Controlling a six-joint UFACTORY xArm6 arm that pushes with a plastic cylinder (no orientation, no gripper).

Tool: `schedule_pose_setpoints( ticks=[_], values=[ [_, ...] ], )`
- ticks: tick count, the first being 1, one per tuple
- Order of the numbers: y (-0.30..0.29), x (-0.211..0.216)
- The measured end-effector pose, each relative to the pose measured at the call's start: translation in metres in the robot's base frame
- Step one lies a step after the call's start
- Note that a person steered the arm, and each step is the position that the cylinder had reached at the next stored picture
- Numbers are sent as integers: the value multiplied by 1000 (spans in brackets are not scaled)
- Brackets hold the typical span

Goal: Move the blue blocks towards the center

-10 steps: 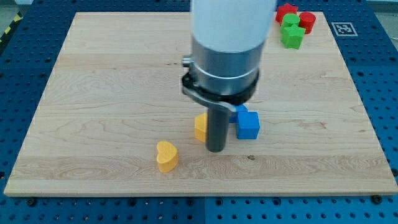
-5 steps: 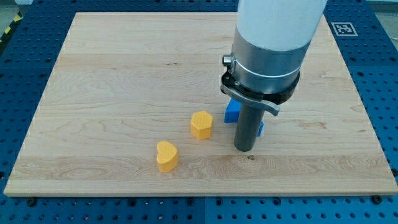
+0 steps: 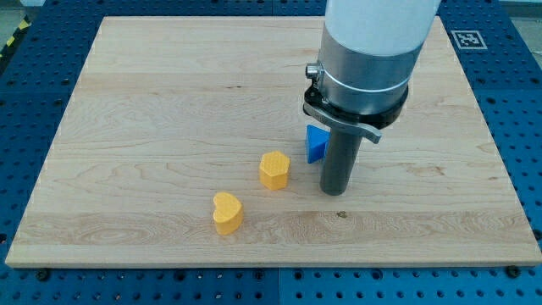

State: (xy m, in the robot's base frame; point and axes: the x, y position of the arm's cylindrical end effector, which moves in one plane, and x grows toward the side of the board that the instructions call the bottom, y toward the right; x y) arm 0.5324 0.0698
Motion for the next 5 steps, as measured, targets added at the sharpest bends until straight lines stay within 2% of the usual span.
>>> schedule_pose_setpoints(
  ticks=[3,4,5],
  values=[
    [0,-28],
    [-2,-28],
    [22,-7]
  ],
)
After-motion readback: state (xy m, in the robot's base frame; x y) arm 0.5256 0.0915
